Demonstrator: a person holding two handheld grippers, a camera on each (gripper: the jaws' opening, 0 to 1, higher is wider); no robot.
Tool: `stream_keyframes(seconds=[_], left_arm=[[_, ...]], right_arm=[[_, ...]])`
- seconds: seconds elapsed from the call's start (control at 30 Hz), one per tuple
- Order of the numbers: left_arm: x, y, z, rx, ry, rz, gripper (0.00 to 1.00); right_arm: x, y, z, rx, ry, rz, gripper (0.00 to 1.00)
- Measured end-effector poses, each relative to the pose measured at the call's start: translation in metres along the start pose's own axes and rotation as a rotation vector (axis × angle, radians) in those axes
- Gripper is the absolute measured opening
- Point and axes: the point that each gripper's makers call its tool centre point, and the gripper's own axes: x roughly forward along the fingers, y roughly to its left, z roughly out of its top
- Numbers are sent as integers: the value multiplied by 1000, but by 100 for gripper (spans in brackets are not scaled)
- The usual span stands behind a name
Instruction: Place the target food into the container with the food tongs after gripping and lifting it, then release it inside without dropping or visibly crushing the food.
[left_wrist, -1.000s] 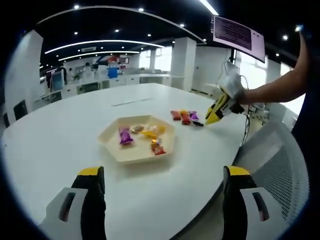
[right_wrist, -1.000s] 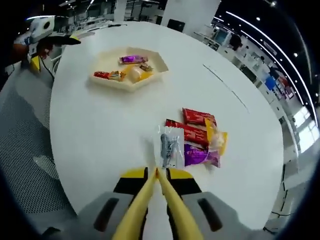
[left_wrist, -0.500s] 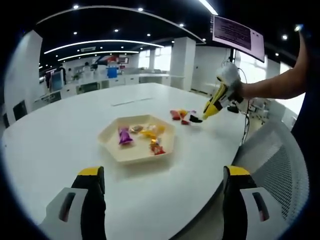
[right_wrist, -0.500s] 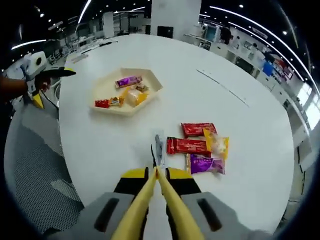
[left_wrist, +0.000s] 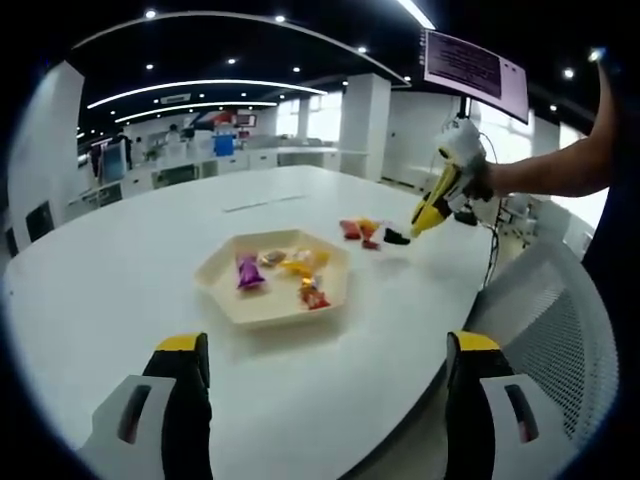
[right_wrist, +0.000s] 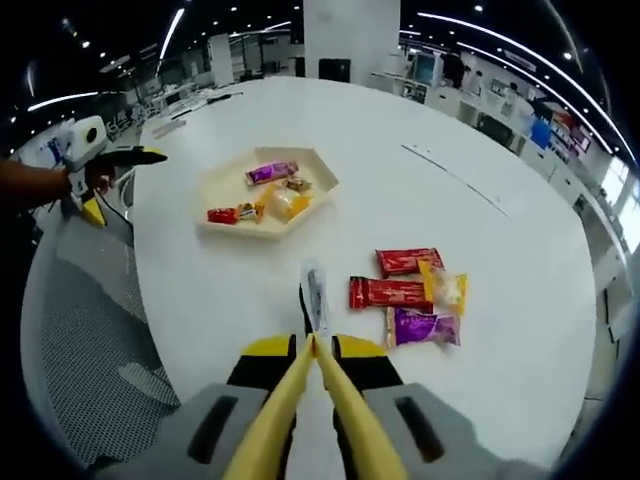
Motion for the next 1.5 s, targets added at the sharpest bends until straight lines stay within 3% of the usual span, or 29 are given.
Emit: stream_keyframes(seconds=[0.3, 0.67, 1.13, 1.5], left_arm=[[0, 1, 1, -1, -5, 2, 95], [-1, 1, 2, 1, -11, 5, 95], [-2, 3, 3, 3, -21, 17, 95], [-2, 4, 5, 2, -26, 22, 95]], right_arm=[[-5, -7, 26, -26, -22, -16, 12], [-3, -11, 73, -72, -80, -30, 12], [31, 20, 161, -156, -160, 31, 12], [47, 47, 205, -208, -195, 76, 12]])
